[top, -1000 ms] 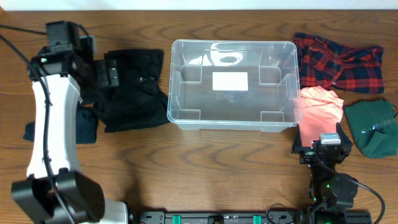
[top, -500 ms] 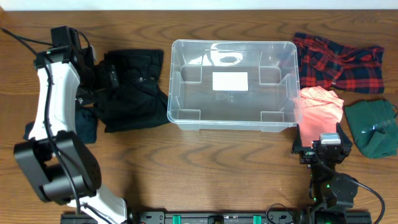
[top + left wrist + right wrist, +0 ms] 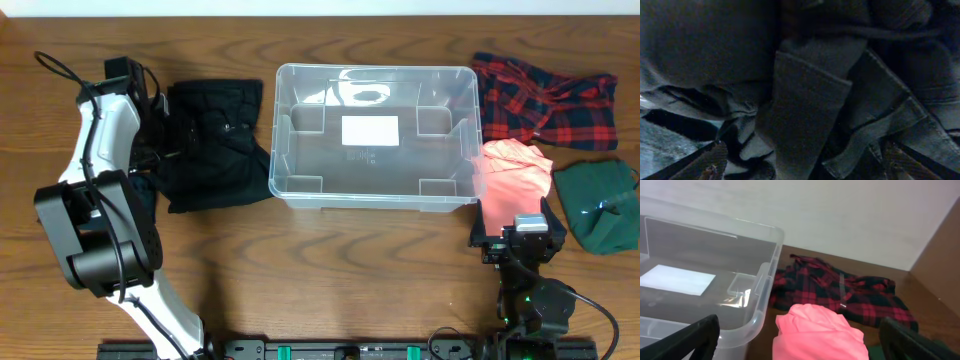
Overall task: Pack container
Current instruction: 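Move the left gripper over the black clothing pile, then lower the left gripper and grasp the black garment on top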
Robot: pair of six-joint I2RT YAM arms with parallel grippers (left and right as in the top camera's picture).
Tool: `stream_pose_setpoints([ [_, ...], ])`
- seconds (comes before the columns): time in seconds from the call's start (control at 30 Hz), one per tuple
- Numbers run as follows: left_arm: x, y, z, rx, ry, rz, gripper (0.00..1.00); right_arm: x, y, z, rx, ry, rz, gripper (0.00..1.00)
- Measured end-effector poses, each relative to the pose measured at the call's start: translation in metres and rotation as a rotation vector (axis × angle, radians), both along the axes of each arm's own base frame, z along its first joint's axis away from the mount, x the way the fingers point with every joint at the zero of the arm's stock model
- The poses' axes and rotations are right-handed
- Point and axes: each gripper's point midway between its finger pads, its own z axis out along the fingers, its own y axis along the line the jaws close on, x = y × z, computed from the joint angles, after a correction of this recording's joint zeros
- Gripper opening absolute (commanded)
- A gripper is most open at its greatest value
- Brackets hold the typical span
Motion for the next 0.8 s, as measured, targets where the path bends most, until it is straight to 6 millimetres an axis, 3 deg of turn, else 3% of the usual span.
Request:
stream_pose_setpoints([
  [0.27, 0.004, -0.01, 0.0, 0.002, -0.007, -0.016, 0.98, 0.0, 0.0, 0.0, 0.0, 0.0, 0.0, 0.99],
  [0.5, 0.021, -0.023, 0.002, 0.017, -0.066, -0.057, 0.98, 0.0, 0.0, 0.0, 0.0, 0.0, 0.0, 0.99],
  [0.8, 0.027, -0.019, 0.003, 0.046, -0.087, -0.054, 0.98, 0.0, 0.0, 0.0, 0.0, 0.0, 0.0, 0.99],
])
